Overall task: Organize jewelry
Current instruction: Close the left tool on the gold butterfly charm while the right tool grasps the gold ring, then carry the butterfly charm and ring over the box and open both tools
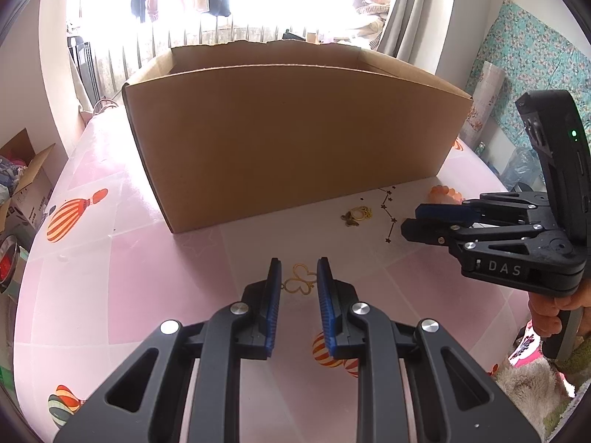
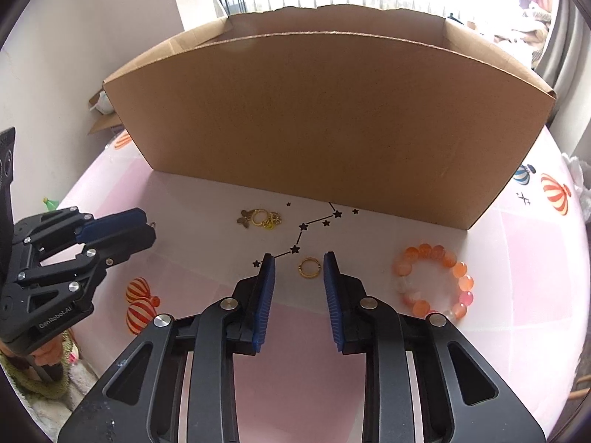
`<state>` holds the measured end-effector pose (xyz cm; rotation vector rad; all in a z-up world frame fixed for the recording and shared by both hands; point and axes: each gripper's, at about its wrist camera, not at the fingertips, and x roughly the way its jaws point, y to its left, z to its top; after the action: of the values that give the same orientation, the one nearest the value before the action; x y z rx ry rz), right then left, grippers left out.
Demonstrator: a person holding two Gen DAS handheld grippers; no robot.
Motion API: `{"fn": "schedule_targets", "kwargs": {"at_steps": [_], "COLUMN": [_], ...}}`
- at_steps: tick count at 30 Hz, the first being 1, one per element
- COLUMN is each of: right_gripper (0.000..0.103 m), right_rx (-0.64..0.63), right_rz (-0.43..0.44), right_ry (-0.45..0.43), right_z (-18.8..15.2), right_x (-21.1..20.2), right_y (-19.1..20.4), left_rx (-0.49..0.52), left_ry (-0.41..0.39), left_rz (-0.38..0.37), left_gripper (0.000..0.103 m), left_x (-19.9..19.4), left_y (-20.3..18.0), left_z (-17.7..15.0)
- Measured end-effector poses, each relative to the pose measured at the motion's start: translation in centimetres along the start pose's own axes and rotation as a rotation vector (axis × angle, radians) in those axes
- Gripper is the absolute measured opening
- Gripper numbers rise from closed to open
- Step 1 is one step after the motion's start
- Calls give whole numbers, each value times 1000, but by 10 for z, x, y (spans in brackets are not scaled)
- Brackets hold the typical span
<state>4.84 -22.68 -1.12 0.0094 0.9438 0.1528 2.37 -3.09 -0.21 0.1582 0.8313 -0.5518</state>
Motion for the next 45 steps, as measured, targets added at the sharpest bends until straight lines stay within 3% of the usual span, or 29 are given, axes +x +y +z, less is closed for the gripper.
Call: {"fn": "schedule_targets", "kwargs": {"at_steps": [9,20,28,36,40,45], "right_gripper": [10,10,10,10,10,10], "right_rx": [-36,-14,-3,-49,-57,-59], "right_rz": [-19,9,74,119,195,237], "right_ry": [6,-32,-185,-358,-307,-89], "right_z": [4,2,14,71,104,139], "right_x": [7,-11,-77,-134,-124,-73], "right_y": [0,-10,-16,-26,-40,-59], "left_rx": [1,12,41,107,94,51], "left_ry": [-1,-26,-145,-253,-173,32], "left_rz": [-5,9,-48,-58,-92,-175], "left_gripper": [19,19,19,19,19,19], "left_x": [1,-11,-60,-89,-68,-10], "left_y": [0,-5,-15,-16,1,9], "left_z": [0,3,38,104,136,171]}}
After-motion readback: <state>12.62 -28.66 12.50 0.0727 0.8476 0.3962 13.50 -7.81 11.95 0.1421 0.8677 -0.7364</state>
